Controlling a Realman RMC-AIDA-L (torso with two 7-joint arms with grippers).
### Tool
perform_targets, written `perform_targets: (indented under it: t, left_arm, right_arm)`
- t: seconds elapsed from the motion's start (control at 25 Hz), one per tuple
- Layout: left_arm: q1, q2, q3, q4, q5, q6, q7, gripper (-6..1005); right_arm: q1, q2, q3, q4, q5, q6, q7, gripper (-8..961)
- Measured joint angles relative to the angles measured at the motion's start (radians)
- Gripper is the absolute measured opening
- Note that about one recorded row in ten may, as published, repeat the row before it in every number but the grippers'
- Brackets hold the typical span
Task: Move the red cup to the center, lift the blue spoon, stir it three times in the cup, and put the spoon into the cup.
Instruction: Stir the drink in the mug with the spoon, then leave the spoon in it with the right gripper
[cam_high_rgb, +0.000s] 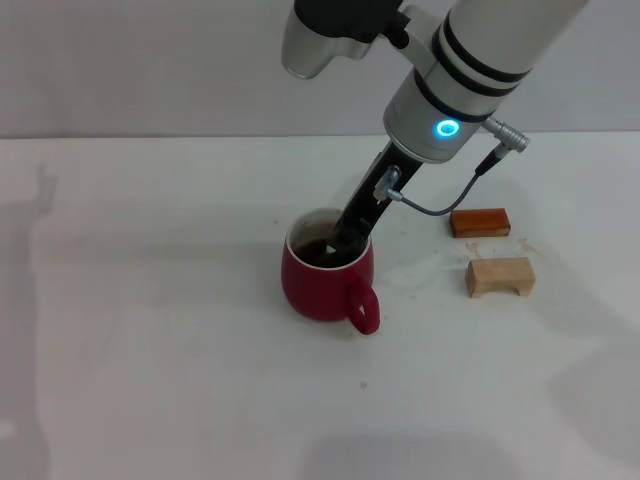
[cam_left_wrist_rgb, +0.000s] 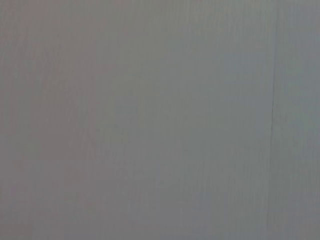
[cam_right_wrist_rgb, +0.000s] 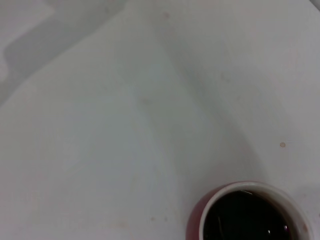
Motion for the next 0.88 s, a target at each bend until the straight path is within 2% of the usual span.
perform_targets:
  t: [0.36,0.56,0.64,0.68,0.72,0.76,0.8,0.84,0.88]
  left_arm:
    - [0.000,0.000,-0.001,0.000,0.000,0.004,0.000,842]
    - [0.000,0.000,-0.001,0.000,0.000,0.004,0.000,842]
    - [0.000,0.000,-0.001,0.000,0.000,0.004,0.000,842]
    - [0.000,0.000,-0.001,0.000,0.000,0.004,0.000,842]
    - [0.000,0.000,-0.001,0.000,0.000,0.004,0.000,842]
    - [0.000,0.000,-0.001,0.000,0.000,0.004,0.000,842]
    - [0.003,0.000,-0.003,0.000,0.000,-0.001,-0.001,842]
    - [0.003,0.000,-0.003,0.000,0.000,-0.001,-0.001,842]
    - [0.007,0.000,0.001,0.004,0.000,-0.007,-0.009,842]
  right_arm:
    - [-0.003,0.000,0.003,0.005,0.002,-0.027,0.009,162]
    - [-0.019,0.002,0.002,0.021,0.002,-0.087,0.005,286]
    - [-0.030,0.003,0.001,0.039,0.003,-0.106,0.005,287]
    - [-0.074,0.008,-0.008,0.101,0.015,-0.149,0.005,287]
    - [-0.074,0.008,-0.008,0.101,0.015,-0.149,0.005,288]
    - [-0.138,0.009,-0.047,0.180,0.042,-0.204,0.002,288]
    - [-0.138,0.009,-0.047,0.180,0.042,-0.204,0.002,288]
    - [-0.186,0.009,-0.085,0.236,0.058,-0.253,0.000,288]
    - [-0.296,0.006,-0.162,0.355,0.053,-0.380,0.000,287]
